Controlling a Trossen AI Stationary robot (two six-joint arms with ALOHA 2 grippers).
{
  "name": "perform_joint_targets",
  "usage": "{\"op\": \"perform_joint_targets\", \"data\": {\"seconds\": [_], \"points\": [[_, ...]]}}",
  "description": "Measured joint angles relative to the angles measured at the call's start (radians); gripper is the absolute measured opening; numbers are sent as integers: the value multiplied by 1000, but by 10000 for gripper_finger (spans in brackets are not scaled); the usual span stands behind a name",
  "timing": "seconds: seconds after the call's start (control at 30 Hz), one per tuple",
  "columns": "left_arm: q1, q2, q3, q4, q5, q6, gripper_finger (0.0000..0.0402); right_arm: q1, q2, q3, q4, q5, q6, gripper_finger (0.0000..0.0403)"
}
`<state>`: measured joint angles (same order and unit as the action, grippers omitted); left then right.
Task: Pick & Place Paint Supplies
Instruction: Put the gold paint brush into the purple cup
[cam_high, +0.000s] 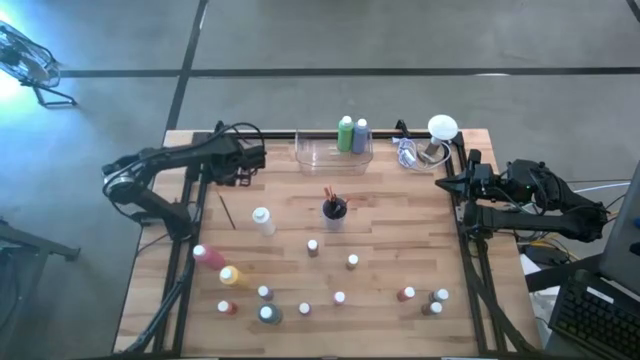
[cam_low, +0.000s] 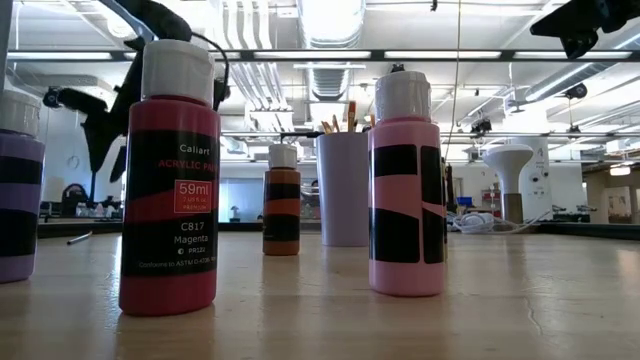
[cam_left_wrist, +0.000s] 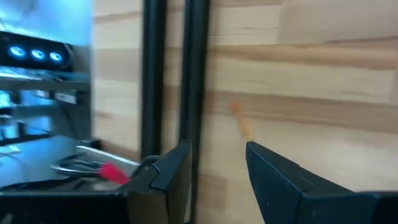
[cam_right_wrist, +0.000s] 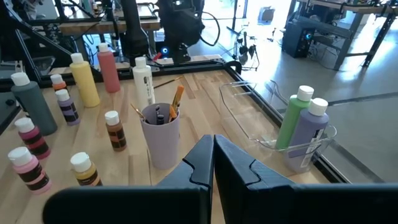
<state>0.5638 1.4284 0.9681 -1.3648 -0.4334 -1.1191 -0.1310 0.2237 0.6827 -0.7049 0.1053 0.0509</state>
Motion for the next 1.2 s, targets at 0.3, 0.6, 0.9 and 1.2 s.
{"op": "perform_joint_targets", "data": {"seconds": [0.3,0.6,0.9,1.2], "points": [[57,0,-79,129,25,-7,158,0,0,0,0,0,0,8],[89,0,-160,258,53,-38,156,0,0,0,0,0,0,8],[104,0,-222,289,50,-84,151,0,0,0,0,0,0,8],[154,0,-292,393,58,-85,149,0,0,0,0,0,0,8]]}}
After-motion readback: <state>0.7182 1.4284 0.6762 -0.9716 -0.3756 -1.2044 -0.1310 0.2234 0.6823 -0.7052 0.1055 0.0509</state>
